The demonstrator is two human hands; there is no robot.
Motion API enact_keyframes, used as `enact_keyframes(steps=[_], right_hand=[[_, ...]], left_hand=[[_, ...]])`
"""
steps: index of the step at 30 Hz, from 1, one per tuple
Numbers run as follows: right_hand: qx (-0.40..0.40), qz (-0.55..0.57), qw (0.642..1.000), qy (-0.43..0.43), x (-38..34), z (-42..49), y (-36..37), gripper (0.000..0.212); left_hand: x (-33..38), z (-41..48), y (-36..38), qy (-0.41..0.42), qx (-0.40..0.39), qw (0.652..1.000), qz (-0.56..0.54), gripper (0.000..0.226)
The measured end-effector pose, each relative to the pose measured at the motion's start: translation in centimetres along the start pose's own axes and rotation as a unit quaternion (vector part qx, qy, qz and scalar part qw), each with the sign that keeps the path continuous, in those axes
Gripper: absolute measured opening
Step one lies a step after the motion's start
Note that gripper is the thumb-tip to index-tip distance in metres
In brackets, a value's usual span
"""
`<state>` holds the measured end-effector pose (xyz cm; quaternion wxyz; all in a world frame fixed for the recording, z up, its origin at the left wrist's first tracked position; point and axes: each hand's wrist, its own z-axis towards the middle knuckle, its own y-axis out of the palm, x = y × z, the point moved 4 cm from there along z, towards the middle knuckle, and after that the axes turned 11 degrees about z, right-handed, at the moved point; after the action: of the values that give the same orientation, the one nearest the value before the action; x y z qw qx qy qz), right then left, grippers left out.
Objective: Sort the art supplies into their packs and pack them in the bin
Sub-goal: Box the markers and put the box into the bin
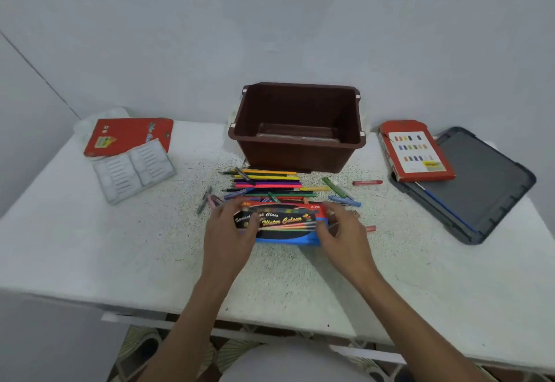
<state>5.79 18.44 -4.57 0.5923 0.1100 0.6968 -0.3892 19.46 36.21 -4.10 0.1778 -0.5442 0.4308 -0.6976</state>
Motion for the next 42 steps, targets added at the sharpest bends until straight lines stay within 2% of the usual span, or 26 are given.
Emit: enact_keyframes(steps=[4, 9, 16, 22, 26, 29, 34, 42], right_hand=[[0.037, 0.024, 0.999, -0.014, -3.4, 3.4, -3.6, 0.038], [0.075, 0.009, 0.996, -0.056, -7.3, 8.1, -6.9, 0.036], [0.076, -0.022, 0.995, -0.064, -9.1, 15.1, -7.4, 0.037], [0.056, -0.074, 0.995, -0.037, -8.1, 21.3, -4.9, 0.035], [0.027, -0.128, 0.991, -0.011, -6.5, 23.9, -3.2, 0.034], [-0.013, -0.162, 0.987, 0.013, -5.1, 24.8, -2.3, 0.032], [-0.089, -0.206, 0.973, 0.045, -3.5, 26.0, -1.1, 0.032], [-0.089, -0.185, 0.977, 0.052, -3.2, 26.5, -0.9, 0.031]], left_hand=[[4.5, 2.3, -2.0, 0.020, 0.047, 0.998, -0.042, 0.027], [8.9, 6.8, -3.2, 0.082, 0.063, 0.991, -0.079, 0.009], [12.5, 15.5, -3.2, 0.129, 0.066, 0.988, -0.052, 0.011], [12.6, 22.1, -0.2, 0.133, 0.003, 0.991, 0.014, 0.021], [11.2, 25.1, 2.7, 0.131, -0.077, 0.986, 0.063, 0.025], [10.2, 26.7, 4.7, 0.117, -0.138, 0.977, 0.110, 0.029], [9.1, 27.9, 6.6, 0.103, -0.210, 0.964, 0.128, 0.028], [8.4, 29.2, 7.5, 0.080, -0.192, 0.968, 0.140, 0.027]])
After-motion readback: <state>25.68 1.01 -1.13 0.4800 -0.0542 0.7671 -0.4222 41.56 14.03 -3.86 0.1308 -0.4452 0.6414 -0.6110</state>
